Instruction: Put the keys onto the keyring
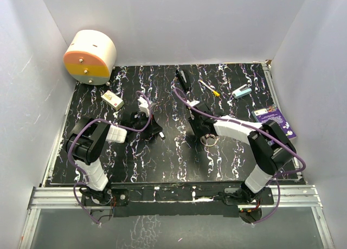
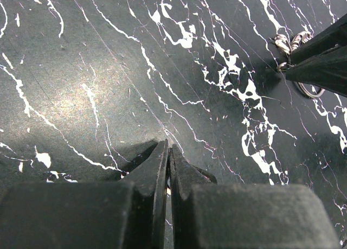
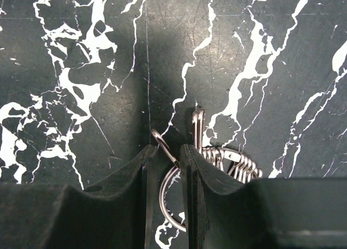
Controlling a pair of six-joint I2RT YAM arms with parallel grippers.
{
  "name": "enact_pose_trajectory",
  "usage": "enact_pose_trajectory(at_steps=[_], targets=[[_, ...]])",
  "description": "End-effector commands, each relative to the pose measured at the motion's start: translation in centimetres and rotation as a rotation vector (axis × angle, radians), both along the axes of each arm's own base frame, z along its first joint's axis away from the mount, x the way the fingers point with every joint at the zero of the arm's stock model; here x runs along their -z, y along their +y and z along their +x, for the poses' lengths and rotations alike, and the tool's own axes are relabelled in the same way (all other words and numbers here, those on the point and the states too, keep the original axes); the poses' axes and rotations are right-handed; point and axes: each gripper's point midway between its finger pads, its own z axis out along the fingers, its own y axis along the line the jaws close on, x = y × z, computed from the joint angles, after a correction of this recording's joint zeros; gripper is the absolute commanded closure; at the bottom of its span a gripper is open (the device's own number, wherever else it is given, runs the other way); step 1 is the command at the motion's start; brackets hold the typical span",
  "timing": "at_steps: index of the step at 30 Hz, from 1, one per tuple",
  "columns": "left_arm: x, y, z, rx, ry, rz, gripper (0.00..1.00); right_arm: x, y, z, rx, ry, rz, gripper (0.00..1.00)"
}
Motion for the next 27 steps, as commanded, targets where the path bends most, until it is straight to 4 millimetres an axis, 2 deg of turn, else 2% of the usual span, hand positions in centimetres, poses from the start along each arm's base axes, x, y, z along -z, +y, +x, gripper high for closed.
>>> enact_pose_trajectory(at_steps=[1,9,16,24,27], targets=[[1.0,0.6,-0.2,-0.005,0.036,0.032,1.0,-1.3,0.3,2.1,0.019,-0.065,0.014,0.71],[1.1,0.6,-0.3,-0.003,0.039,0.032,1.0,-1.1,0.4,2.1,0.014,-0.053,0.025,0.72],[1.2,0.6,-0.2,-0.004,0.04,0.032,1.0,-0.6,1.3,1.2,-0.037,-0.026,0.065,0.74],[1.2,0.7,-0.2,-0.006,0.041,0.033,1.0,0.4,0.7,0.4,-0.031,-0.016,0.054,0.85],[1.3,0.7,-0.2,-0.007,0.04,0.036,1.0,0.4,0.2,0.2,-0.019,-0.019,0.043,0.85]])
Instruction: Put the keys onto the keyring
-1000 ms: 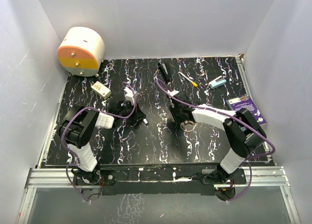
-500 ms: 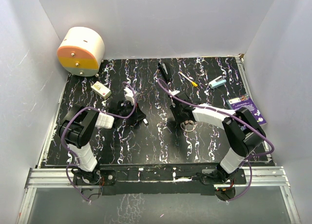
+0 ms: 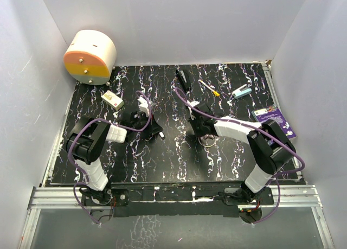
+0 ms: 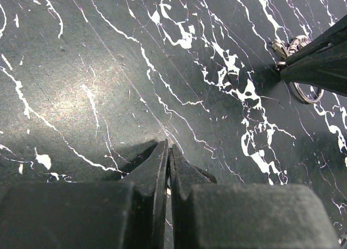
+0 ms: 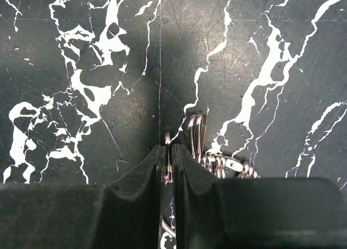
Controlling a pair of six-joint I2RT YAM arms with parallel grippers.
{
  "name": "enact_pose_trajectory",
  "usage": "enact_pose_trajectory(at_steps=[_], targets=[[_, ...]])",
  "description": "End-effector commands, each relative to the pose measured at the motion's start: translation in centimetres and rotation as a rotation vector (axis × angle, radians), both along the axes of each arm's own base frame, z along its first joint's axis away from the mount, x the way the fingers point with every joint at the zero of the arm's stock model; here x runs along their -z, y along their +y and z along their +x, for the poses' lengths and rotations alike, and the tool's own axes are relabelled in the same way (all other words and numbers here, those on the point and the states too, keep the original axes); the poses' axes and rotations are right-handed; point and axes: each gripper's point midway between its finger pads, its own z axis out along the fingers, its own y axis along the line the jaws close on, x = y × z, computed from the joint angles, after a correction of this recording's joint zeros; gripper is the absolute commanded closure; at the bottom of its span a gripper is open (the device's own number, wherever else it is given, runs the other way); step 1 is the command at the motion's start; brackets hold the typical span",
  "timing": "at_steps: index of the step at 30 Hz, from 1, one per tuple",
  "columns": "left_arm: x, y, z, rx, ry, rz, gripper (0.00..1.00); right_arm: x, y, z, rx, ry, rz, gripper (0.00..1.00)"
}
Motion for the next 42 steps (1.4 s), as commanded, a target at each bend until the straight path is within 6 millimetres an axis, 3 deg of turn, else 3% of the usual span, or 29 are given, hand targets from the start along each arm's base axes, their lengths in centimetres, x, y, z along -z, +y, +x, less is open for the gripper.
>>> enact_pose_trajectory(at_steps=[1,8,19,23,25,28,34,42], targets=[[1.2,0.6,-0.3,-0.006,0.038,0.038,1.0,-0.1,-0.6,0.0,0.011,-0.032,-0.006,0.84],[1.3,0.6,-0.3,-0.006,0.042,0.038,1.0,0.2,-1.9,-1.2,0.027,-0.021,-0.034,0.78],[1.2,0.7,-0.3,-0.006,0.037,0.039,1.0,0.6,-1.2,-2.1,0.036,0.025,0.01,0.76],[1.2,0.7,-0.3,-0.009,0.037,0.039,1.0,1.4,-0.8,-2.7,0.047,0.087,0.025,0.85],[1.2,0.7,-0.3,-0.006,0.036,0.038,1.0,1.9,-0.7,-2.8,0.08,0.114,0.02,0.91],[1.1,0.7,-0.3,-0.007,0.035,0.036,1.0,2.2,-0.6,-2.4,0.141,0.135,0.019,0.91],[1.0,0.7,-0.2,-0.008,0.034,0.036,1.0,0.8,-0.4,-0.5,0.335,0.118,0.042,0.92],[0.7,0.7,-0.1,-0.009,0.027,0.032,1.0,1.4,-0.2,-0.8,0.391,0.145,0.032,0.8]])
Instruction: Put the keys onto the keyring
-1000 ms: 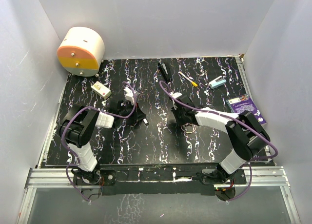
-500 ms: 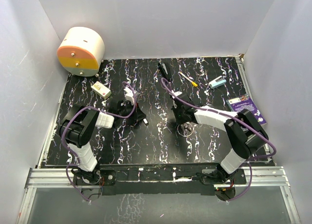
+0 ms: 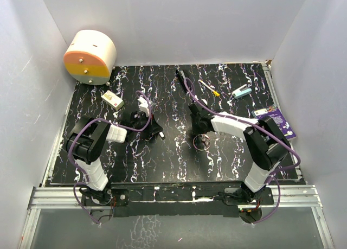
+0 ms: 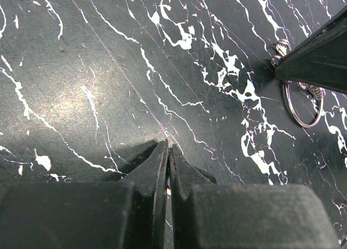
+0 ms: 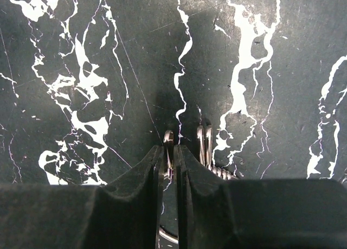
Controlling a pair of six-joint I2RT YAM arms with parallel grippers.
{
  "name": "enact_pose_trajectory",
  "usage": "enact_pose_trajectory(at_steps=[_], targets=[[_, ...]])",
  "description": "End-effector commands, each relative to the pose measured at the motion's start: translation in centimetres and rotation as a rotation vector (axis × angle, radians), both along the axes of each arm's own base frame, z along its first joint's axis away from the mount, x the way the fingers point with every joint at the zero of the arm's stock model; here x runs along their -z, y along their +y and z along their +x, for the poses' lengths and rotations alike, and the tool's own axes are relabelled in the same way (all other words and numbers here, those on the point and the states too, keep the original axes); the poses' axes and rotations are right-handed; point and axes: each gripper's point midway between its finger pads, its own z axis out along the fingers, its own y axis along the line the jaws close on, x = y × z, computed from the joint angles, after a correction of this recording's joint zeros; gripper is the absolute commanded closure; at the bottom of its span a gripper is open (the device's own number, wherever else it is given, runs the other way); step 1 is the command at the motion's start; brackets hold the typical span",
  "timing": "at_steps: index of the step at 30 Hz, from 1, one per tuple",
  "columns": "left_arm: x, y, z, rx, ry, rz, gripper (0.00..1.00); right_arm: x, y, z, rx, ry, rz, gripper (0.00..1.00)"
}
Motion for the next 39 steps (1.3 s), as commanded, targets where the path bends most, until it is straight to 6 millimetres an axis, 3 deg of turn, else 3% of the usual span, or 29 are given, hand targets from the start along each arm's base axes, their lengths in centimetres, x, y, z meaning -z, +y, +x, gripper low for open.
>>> enact_pose_trajectory(at_steps=[1,11,21,32,39], targets=[[0.8,0.7,-0.2,-0.009,0.028,0.033,1.0,1.5,-0.6,-1.5,0.045,0.057,-0.044,0.79],[0.8,0.7,-0.2,-0.008,0.033,0.031,1.0,2.3,-0.8,-3.6,0.001,0.08,-0.074,0.75],[1.0,0.8,-0.2,-0.011,0.034,0.034,1.0,1.8,-2.4,-4.1,-0.015,0.07,-0.165,0.76],[0.9,0.8,-0.2,-0.01,0.029,0.036,1.0,2.8,-3.4,-5.0,-0.057,0.113,-0.224,0.81],[0.8,0.7,-0.1,-0.008,0.03,0.032,1.0,3.2,-3.8,-5.2,-0.064,0.122,-0.242,0.92]])
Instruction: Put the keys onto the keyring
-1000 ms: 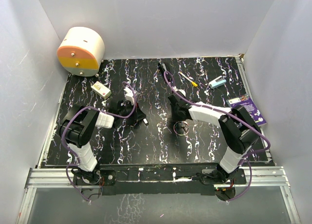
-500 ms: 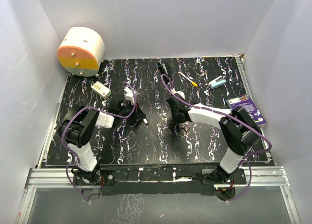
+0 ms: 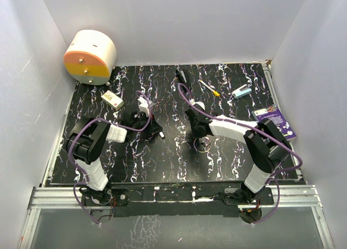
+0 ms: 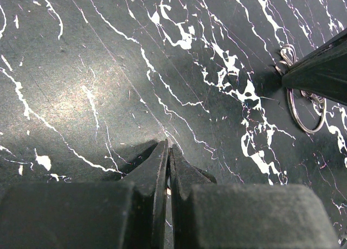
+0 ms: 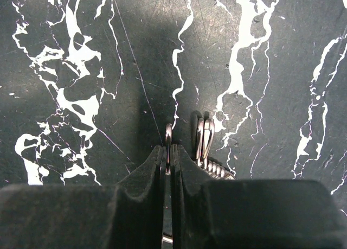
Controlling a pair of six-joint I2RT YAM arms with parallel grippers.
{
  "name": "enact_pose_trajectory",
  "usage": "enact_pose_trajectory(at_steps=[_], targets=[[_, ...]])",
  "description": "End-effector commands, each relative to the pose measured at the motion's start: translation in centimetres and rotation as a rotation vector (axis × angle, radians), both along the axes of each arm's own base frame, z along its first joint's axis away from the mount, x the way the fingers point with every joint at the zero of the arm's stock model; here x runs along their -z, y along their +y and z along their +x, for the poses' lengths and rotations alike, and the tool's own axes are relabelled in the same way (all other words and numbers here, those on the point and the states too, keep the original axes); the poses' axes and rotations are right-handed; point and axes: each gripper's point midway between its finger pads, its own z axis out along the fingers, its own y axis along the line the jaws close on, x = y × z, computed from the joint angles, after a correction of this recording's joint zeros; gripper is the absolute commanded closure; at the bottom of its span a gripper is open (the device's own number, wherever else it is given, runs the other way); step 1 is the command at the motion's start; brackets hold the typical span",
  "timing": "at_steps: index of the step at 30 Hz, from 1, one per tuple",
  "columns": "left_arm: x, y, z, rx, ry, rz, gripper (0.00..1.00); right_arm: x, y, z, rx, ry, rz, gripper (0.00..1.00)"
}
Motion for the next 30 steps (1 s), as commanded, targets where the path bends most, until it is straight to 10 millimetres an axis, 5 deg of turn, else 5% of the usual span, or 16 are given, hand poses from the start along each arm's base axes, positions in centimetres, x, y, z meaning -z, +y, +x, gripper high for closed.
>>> enact_pose_trajectory(at_steps=[1,6,10,17,24,30], targets=[[0.6,0.6,-0.1,-0.006,0.027,0.03,1.0,3.0,-3.2,-3.8,-0.018,0.149,-0.142,0.92],[-2.9,0.0,0.7,0.001,-0.024,-0.009,1.0,1.7,-2.6,-3.2,-0.001,0.111,-0.098,0.92],[-7.2,-0.7,1.2,0.032,-0.002,-0.025,1.0,-1.6,-1.2,-2.0,-0.012,0.004,0.005,0.92],[-13.9,-1.8,1.6,0.031,0.113,-0.067,1.0,-12.1,2.3,-0.5,-0.107,-0.255,0.291,0.92],[-16.3,-2.7,1.0,-0.02,0.414,-0.103,1.0,-22.6,4.7,-1.4,-0.238,-0.488,0.53,0.92],[-18.8,-4.4,0.2,-0.094,0.619,-0.272,1.0,-26.9,6.5,-2.0,-0.304,-0.605,0.673,0.92]])
